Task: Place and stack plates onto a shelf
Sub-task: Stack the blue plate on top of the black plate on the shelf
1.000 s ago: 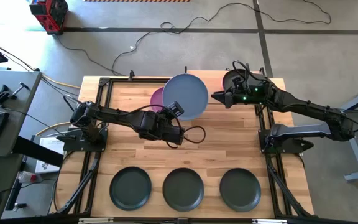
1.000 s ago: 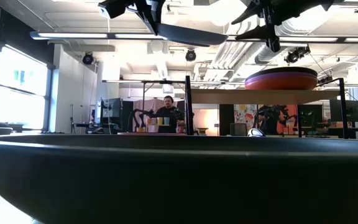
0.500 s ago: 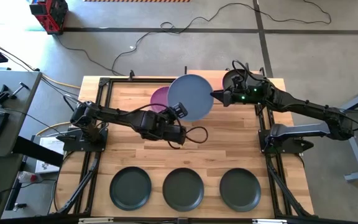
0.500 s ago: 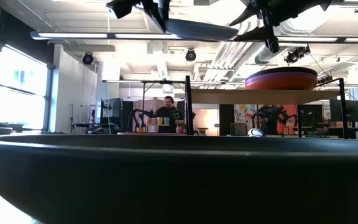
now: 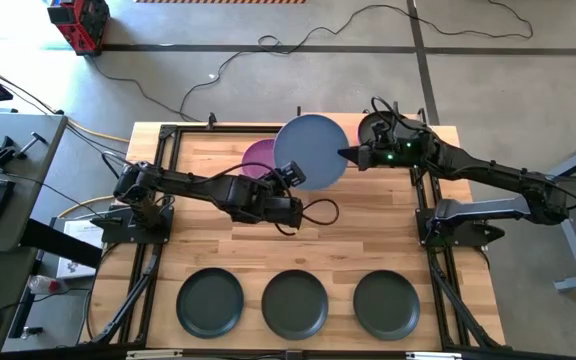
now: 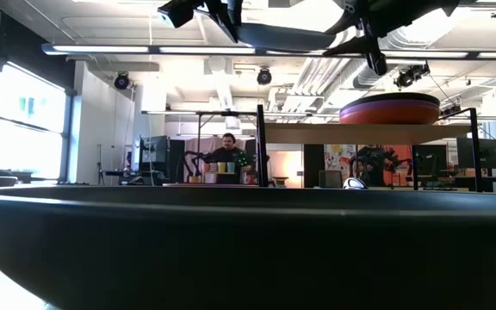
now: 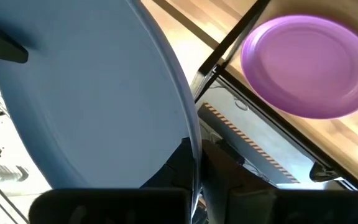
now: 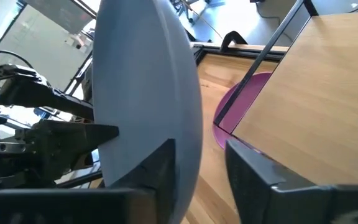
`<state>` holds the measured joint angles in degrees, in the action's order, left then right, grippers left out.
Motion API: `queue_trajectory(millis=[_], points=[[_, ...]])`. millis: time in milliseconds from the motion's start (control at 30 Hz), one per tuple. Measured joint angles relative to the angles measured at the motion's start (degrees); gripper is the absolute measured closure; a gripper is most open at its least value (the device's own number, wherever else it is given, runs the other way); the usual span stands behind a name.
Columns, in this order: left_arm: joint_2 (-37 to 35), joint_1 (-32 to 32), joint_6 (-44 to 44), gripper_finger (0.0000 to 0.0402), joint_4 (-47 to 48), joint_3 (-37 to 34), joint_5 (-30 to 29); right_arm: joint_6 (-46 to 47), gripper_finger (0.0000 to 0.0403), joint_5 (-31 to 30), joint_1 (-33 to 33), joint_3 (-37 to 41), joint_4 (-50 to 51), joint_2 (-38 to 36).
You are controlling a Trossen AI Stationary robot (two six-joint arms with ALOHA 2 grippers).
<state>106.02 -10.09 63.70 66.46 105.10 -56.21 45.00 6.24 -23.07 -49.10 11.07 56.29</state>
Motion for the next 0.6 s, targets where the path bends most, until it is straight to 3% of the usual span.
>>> queue_trajectory(millis=[200,467,600], points=[[0.00,0.00,-4.90,0.0398,-0.53,-0.02,0.12,-0.08,0.0393,-0.22,0.00,0.00,-0.05,0.00],[0.42,-0.07,-17.28,0.0377,-1.00,-0.04,0.64,1.23,0.0399,-0.66,-0.02,0.00,0.35,0.00],[0.42,-0.07,-22.51,0.0355,-1.24,-0.04,4.43,1.48,0.0400,-0.72,0.00,0.00,0.74,0.04]])
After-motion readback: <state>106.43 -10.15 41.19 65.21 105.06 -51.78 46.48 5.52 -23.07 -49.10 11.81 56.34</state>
